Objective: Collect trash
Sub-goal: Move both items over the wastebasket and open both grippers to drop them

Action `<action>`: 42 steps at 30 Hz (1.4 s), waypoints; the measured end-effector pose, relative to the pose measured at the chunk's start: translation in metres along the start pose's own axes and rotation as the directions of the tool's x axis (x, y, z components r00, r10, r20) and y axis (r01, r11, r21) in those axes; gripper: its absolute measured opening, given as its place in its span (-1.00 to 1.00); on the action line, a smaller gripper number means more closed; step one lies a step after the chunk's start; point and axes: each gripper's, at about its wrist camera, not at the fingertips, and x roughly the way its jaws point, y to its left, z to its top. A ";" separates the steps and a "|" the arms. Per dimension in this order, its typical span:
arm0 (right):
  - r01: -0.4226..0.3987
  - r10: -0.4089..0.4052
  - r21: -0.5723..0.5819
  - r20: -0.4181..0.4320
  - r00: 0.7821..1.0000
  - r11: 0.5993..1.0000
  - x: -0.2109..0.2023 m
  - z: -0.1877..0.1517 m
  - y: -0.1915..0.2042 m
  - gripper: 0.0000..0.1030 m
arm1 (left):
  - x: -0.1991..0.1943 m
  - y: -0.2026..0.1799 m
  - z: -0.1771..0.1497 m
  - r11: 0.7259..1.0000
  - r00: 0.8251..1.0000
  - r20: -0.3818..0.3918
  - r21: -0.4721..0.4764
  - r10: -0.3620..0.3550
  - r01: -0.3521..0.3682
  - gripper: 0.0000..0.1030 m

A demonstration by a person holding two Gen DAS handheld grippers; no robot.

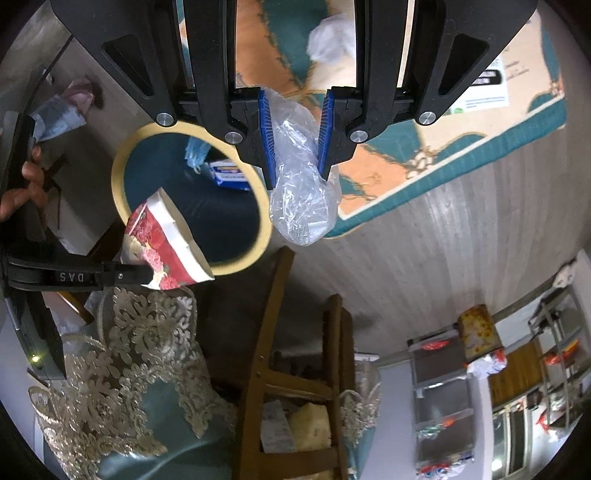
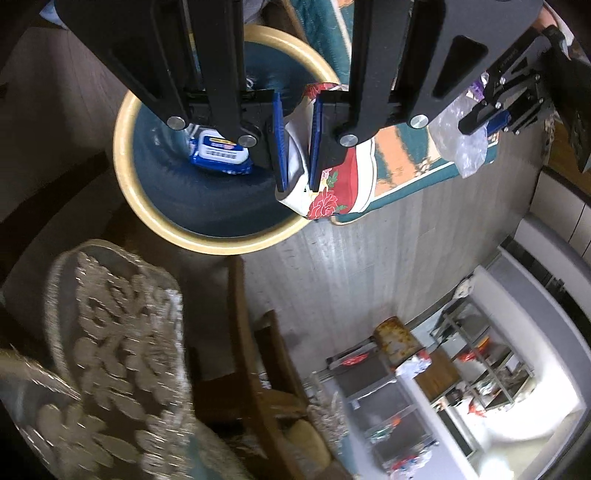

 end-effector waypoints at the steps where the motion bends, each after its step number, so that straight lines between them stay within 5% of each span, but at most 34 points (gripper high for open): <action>1: 0.005 -0.005 0.006 0.000 1.000 1.000 0.000 0.000 -0.005 -0.78 | 0.004 -0.005 0.000 1.000 1.000 -0.005 0.002 -0.006 0.006 -0.56; 19: 0.128 -0.126 0.072 -0.025 0.992 0.989 0.000 -0.007 -0.056 -0.78 | 0.046 -0.060 0.013 0.990 0.991 -0.018 -0.032 -0.135 0.135 -0.56; 35: 0.214 -0.212 0.041 -0.040 0.976 0.976 0.007 -0.011 -0.059 -0.77 | 0.075 -0.087 0.005 0.989 0.989 -0.058 0.039 -0.138 0.140 -0.55; 37: 0.221 -0.220 0.036 -0.037 0.975 0.975 0.009 -0.011 -0.057 -0.70 | 0.072 -0.086 0.005 0.989 0.989 -0.040 0.029 -0.144 0.145 -0.42; 39: 0.226 -0.225 0.037 -0.027 0.974 0.973 0.007 -0.010 -0.057 -0.19 | 0.071 -0.084 0.006 0.988 0.988 -0.031 0.019 -0.150 0.150 -0.15; 40: 0.224 -0.223 0.041 -0.021 0.975 0.974 0.007 -0.010 -0.058 -0.05 | 0.070 -0.083 0.006 0.989 0.989 -0.028 0.014 -0.148 0.148 0.09; 42: 0.222 -0.222 0.044 -0.012 0.975 0.974 0.006 -0.010 -0.057 0.12 | 0.067 -0.082 0.006 0.990 0.989 -0.018 0.009 -0.144 0.144 0.23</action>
